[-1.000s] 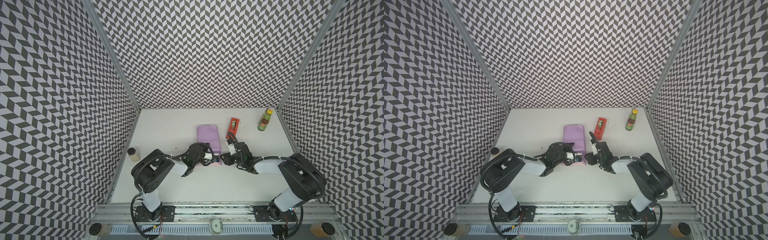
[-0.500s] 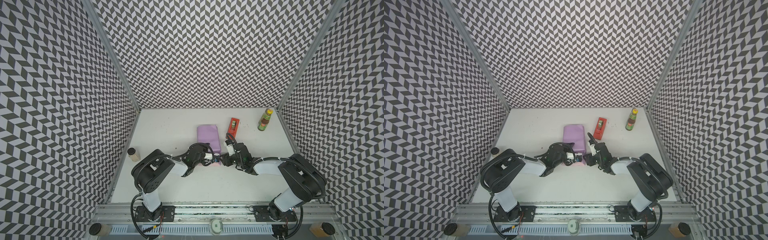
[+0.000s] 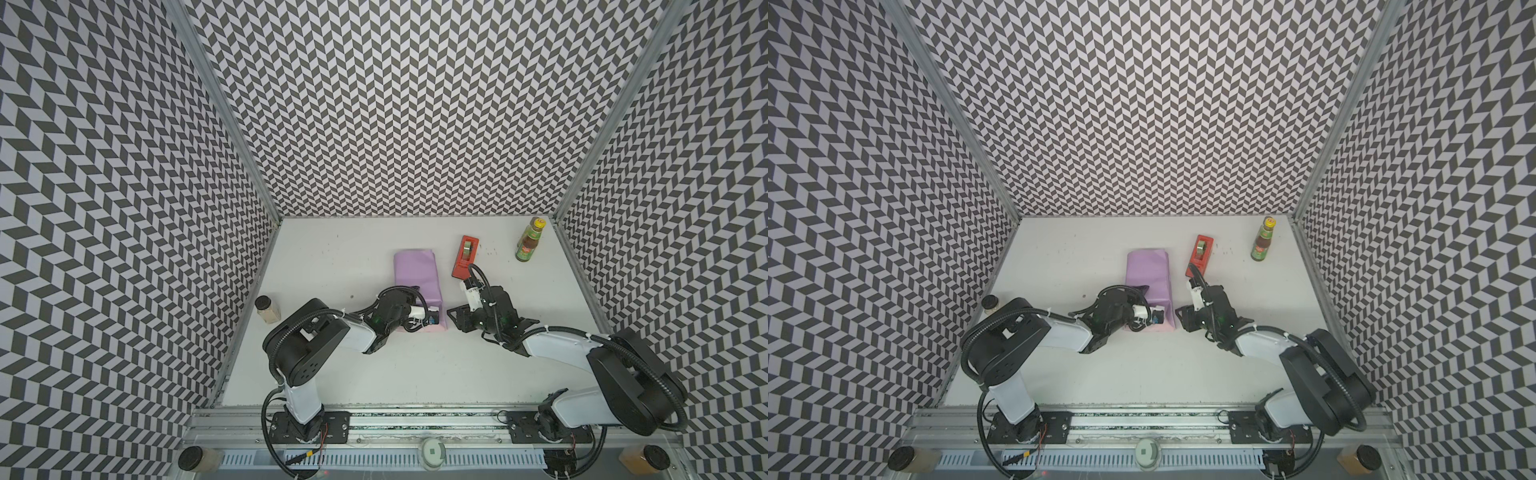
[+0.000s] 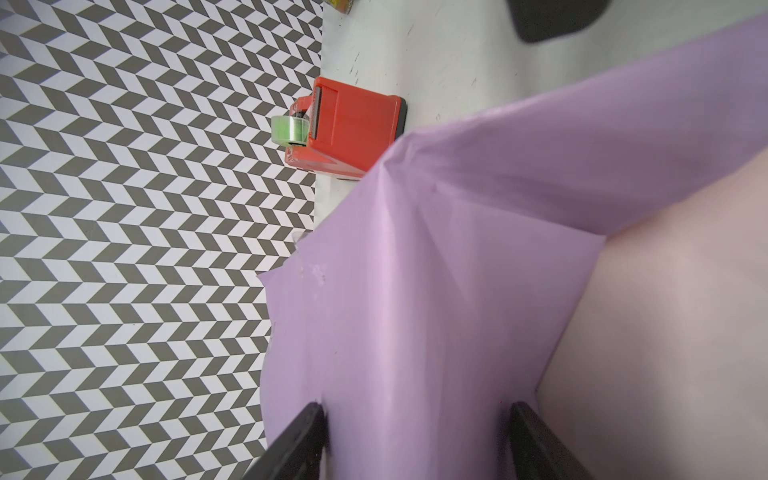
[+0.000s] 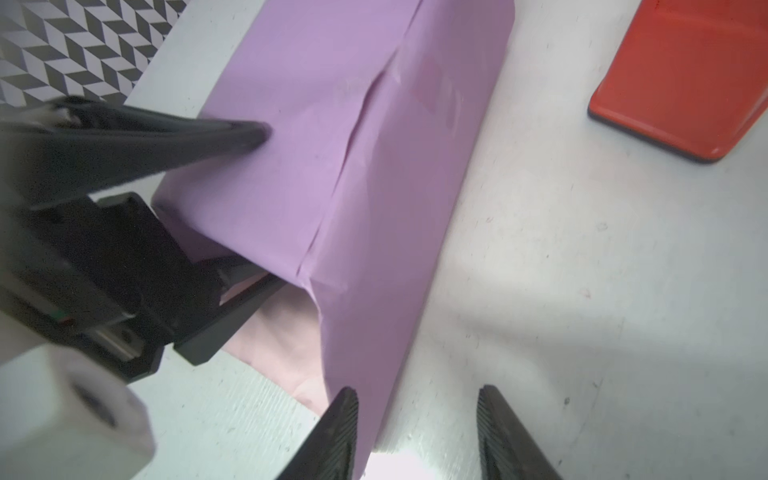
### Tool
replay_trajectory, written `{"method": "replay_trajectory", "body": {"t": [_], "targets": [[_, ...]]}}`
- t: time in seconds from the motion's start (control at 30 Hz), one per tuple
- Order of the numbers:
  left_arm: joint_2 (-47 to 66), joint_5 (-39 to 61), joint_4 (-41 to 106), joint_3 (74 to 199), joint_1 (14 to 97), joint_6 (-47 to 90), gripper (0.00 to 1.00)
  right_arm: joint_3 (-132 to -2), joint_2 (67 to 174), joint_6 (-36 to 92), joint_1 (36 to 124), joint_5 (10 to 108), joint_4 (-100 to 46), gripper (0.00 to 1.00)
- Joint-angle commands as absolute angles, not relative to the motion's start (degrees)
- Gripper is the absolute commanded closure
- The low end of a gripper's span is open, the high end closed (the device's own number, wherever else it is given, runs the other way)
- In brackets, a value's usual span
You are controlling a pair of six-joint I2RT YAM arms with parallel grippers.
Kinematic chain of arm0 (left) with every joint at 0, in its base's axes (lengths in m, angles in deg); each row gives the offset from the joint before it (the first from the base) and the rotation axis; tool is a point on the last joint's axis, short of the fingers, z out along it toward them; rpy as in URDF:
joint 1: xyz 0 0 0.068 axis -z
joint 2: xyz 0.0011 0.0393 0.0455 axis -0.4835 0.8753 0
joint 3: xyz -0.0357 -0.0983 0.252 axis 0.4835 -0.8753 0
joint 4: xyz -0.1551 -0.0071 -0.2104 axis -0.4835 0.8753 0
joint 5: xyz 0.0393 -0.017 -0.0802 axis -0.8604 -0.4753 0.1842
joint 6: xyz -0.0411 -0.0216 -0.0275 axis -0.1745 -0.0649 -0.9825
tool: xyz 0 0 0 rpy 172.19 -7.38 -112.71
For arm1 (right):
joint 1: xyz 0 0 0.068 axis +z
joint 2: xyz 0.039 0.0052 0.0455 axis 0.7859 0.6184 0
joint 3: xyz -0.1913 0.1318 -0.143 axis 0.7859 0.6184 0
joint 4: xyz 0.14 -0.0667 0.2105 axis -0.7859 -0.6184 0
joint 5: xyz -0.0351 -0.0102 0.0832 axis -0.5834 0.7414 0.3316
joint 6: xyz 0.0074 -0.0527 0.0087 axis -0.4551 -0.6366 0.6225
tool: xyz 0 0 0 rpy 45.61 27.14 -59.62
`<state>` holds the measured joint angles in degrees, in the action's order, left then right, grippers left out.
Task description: Wrap the gift box in paper
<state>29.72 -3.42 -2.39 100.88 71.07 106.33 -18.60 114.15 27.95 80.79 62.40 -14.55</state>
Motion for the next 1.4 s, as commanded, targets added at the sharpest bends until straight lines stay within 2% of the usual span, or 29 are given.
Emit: {"method": "replay_trajectory", "body": {"t": [0.0, 0.17, 0.23, 0.4, 0.5, 0.6, 0.87, 1.1, 1.37], "targets": [[33.5, -3.6, 9.0, 98.5, 71.4, 106.5, 0.30, -18.6, 113.0, 31.0, 80.3, 69.9, -12.5, 0.44], [33.7, -3.7, 8.9, 98.5, 71.5, 106.5, 0.30, -17.2, 114.6, 34.1, 80.3, 74.9, -5.4, 0.42], [33.7, -3.6, 8.7, 98.5, 71.5, 106.4, 0.30, -17.9, 116.2, 33.5, 80.4, 71.6, -4.8, 0.42], [33.7, -3.5, 8.7, 98.6, 71.5, 106.1, 0.30, -21.7, 121.5, 29.0, 81.9, 64.5, -5.2, 0.33], [33.8, -3.5, 8.9, 98.7, 71.5, 106.0, 0.30, -24.0, 124.7, 28.1, 83.6, 62.8, -5.3, 0.32], [33.9, -3.6, 8.9, 98.7, 71.6, 106.0, 0.30, -25.1, 127.4, 28.8, 84.5, 60.2, -4.4, 0.36], [33.9, -3.5, 8.8, 98.7, 71.7, 105.8, 0.30, -25.7, 129.9, 30.3, 87.9, 45.0, -4.0, 0.53], [33.9, -3.7, 8.9, 98.8, 71.8, 105.8, 0.30, -24.9, 130.5, 29.6, 90.1, 43.0, -1.6, 0.63], [34.1, -3.9, 9.1, 99.0, 71.9, 105.5, 0.30, -24.7, 130.1, 30.1, 91.1, 41.9, -2.1, 0.80]]}}
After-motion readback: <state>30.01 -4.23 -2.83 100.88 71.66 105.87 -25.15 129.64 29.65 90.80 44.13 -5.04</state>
